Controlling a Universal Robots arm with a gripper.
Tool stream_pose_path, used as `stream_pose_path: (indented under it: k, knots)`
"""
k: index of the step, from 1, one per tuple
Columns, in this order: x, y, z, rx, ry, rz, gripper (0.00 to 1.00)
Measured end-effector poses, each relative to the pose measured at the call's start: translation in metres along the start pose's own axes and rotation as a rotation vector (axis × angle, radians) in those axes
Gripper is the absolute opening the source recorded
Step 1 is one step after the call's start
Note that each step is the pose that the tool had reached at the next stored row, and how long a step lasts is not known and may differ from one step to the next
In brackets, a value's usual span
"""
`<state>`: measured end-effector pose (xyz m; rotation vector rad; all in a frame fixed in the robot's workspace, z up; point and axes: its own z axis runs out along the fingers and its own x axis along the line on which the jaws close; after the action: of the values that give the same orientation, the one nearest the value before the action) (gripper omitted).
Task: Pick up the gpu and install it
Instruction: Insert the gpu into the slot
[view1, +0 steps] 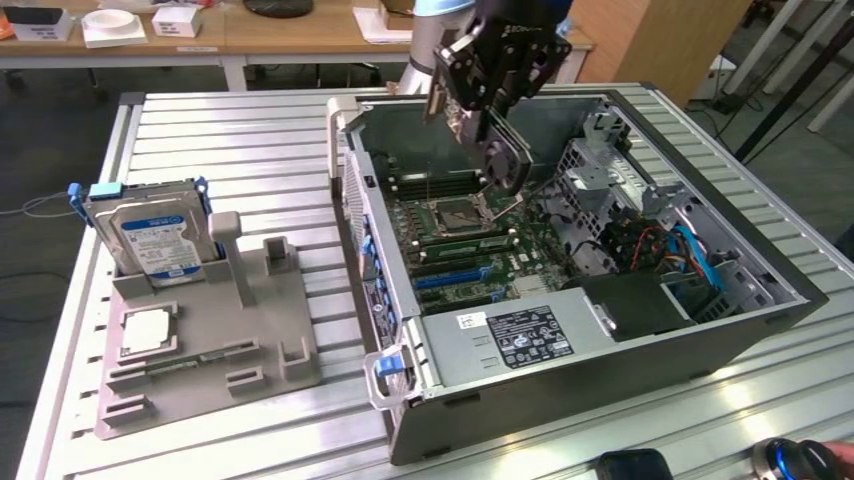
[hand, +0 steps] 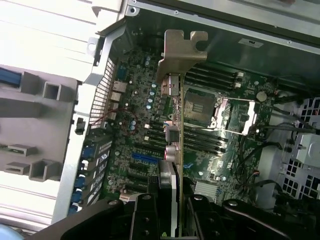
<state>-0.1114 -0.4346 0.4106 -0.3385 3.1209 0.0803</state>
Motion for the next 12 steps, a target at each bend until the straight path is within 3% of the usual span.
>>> stream_pose_path:
  k: [12]
  knots:
    - [-0.0069,-0.0016,0.0013,-0.0016,0.0052,-0.104,0.28]
